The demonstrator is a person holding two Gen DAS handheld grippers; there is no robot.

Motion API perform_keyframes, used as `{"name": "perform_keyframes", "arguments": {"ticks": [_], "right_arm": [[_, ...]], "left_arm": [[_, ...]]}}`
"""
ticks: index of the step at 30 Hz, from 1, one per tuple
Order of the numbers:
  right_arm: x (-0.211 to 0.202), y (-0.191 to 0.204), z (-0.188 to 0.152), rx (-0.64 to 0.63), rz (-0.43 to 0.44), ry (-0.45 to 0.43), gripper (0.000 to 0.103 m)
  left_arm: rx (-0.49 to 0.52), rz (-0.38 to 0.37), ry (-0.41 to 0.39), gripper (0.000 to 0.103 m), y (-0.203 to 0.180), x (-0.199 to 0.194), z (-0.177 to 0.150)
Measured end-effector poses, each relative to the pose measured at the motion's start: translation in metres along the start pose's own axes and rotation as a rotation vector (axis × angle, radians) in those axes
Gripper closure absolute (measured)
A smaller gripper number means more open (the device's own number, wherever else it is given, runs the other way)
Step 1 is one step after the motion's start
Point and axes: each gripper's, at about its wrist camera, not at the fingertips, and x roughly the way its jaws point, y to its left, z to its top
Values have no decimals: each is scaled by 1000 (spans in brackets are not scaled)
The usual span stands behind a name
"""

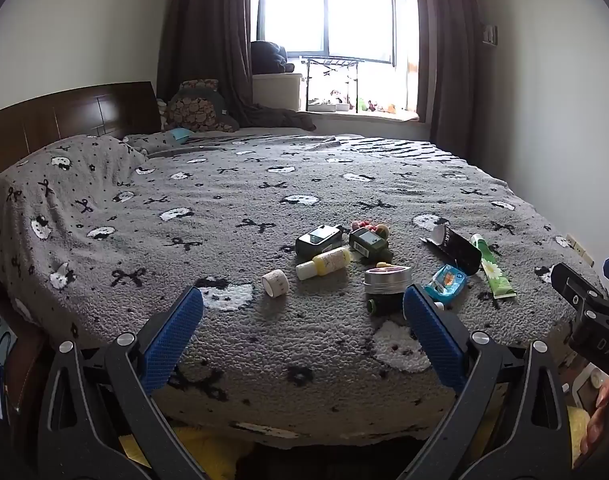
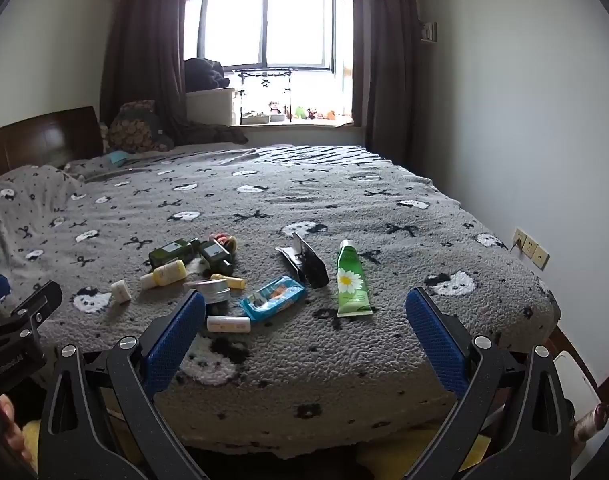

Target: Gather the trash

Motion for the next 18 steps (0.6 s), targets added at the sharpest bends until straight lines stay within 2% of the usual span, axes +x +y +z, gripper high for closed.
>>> {"name": "perform_keyframes", "arguments": {"ticks": [18], "right_arm": [[-1,4,0,-4,6,-8,3]], "left_arm": [[-9,4,-13,8,2,-3,6]]}}
